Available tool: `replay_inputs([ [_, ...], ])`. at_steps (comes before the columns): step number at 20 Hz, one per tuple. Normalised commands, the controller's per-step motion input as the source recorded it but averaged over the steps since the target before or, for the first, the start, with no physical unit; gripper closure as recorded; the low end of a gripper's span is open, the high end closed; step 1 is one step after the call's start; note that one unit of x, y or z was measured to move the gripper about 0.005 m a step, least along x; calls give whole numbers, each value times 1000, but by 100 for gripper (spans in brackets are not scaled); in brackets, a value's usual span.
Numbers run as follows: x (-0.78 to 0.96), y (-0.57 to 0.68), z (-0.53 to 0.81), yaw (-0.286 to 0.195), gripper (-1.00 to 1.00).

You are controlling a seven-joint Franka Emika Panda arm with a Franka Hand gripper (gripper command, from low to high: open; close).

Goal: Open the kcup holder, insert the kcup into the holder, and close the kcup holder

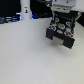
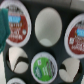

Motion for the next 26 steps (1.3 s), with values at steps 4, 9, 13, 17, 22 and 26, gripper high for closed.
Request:
replay_inputs([
  [4,706,-308,-82,0,-100],
  [9,543,-238,-236,2,-100],
  [13,140,-75,-274,71,-100],
  [17,21,134,-240,178,-100],
  [22,-16,129,-218,230,-100],
  [26,-90,120,-165,243,-100],
])
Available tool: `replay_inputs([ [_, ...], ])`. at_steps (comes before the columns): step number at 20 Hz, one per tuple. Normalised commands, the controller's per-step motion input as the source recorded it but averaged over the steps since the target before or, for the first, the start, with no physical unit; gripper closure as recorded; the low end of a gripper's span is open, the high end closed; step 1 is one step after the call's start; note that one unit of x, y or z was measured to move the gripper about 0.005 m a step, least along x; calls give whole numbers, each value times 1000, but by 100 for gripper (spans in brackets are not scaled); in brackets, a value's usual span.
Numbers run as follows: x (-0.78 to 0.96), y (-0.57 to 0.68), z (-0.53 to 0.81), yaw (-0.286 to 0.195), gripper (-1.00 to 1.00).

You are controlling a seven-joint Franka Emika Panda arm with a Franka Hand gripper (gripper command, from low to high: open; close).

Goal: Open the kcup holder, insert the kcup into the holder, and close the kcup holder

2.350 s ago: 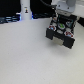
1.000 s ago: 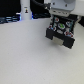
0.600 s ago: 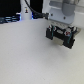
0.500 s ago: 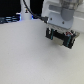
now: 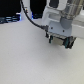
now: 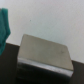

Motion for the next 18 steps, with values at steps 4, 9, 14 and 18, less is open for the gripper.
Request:
replay_inputs([
  [4,-281,220,-78,201,-100],
  [9,-428,333,-5,147,-100],
  [14,-477,466,22,106,-100],
  [18,-487,531,53,94,-100],
])
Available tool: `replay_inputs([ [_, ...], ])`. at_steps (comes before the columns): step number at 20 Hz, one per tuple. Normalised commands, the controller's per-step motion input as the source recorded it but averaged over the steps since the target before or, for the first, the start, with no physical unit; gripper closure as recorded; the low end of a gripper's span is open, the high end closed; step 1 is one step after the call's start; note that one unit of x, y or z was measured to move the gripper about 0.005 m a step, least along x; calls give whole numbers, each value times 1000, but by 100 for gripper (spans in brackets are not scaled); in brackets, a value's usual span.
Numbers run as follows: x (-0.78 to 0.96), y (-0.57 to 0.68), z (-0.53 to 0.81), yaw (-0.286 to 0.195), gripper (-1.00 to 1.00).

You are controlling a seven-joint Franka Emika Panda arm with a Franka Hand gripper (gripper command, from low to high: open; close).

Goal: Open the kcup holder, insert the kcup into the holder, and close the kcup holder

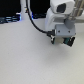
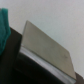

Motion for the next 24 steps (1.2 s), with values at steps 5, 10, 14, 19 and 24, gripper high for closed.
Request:
replay_inputs([
  [5,-557,513,73,92,-100],
  [10,-653,539,46,75,-100],
  [14,-691,661,38,25,-100],
  [19,-780,626,-1,19,-100],
  [24,-853,591,-65,16,-100],
])
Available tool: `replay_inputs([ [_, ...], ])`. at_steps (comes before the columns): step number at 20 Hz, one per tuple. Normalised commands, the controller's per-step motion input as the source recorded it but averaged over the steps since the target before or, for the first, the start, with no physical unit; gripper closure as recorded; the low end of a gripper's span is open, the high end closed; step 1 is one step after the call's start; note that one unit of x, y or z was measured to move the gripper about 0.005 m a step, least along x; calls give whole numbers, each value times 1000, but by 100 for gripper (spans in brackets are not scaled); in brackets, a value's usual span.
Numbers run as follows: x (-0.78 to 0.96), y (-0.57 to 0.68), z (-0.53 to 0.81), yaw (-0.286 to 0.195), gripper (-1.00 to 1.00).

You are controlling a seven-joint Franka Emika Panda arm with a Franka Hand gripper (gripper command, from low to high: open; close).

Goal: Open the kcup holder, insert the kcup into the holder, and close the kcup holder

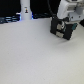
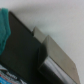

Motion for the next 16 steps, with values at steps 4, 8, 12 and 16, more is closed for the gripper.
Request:
replay_inputs([
  [4,-860,531,-14,22,-100],
  [8,-970,511,5,7,-100],
  [12,-408,278,442,2,-100],
  [16,231,33,764,-14,-100],
])
